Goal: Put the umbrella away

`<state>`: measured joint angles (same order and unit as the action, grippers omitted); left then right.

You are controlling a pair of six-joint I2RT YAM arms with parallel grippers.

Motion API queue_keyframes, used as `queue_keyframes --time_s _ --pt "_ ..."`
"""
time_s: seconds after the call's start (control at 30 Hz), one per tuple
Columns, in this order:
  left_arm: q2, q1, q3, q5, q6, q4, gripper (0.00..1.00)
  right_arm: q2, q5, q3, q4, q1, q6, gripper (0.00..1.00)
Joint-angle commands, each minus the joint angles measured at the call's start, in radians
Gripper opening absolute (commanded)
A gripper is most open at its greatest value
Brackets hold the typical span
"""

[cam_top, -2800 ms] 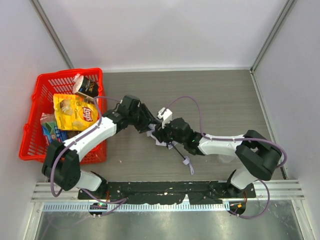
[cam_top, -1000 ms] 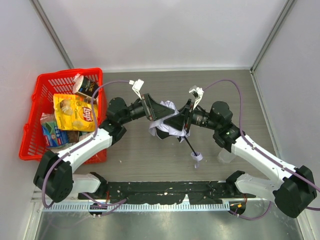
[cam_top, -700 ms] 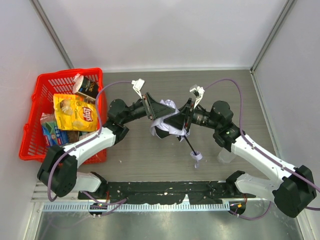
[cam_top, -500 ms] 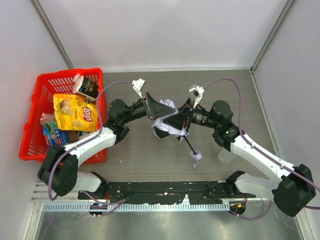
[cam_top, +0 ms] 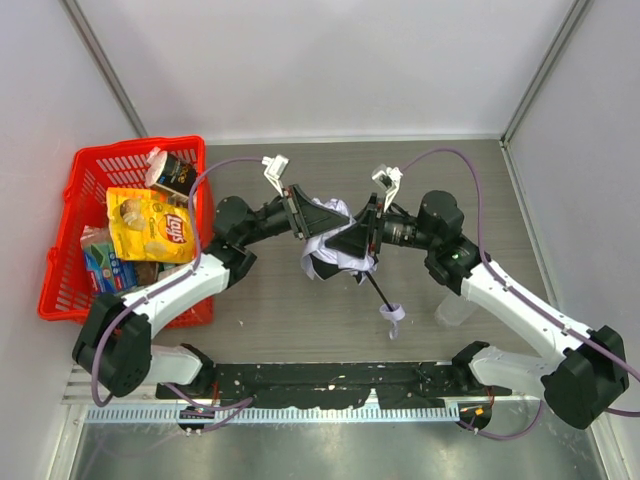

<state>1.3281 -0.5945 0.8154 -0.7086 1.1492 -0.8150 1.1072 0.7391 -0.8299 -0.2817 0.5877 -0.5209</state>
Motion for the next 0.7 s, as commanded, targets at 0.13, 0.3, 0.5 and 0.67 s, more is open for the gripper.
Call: queue_keyframes --time_s 0.13,0.3,0.5,0.67 --pt "-0.099 -0.005 0.025 0.06 -0.107 0.08 0.0 -0.02 -0.133 -0.199 0.326 0.004 0.125 0.26" --pt "-0.148 0.013 0.012 0.161 -0.154 0.143 0.0 -0.082 -0.319 -0.196 0.44 0.006 0.096 0.63" --pt "-0.217 0.022 -0.041 0.334 -0.2 0.131 0.0 -0.142 -0.385 -0.163 0.434 0.006 -0.005 0.71" --pt "-0.259 0.039 -0.058 0.47 -0.215 0.103 0.0 -0.182 -0.515 -0.196 0.487 0.006 -0.083 0.73"
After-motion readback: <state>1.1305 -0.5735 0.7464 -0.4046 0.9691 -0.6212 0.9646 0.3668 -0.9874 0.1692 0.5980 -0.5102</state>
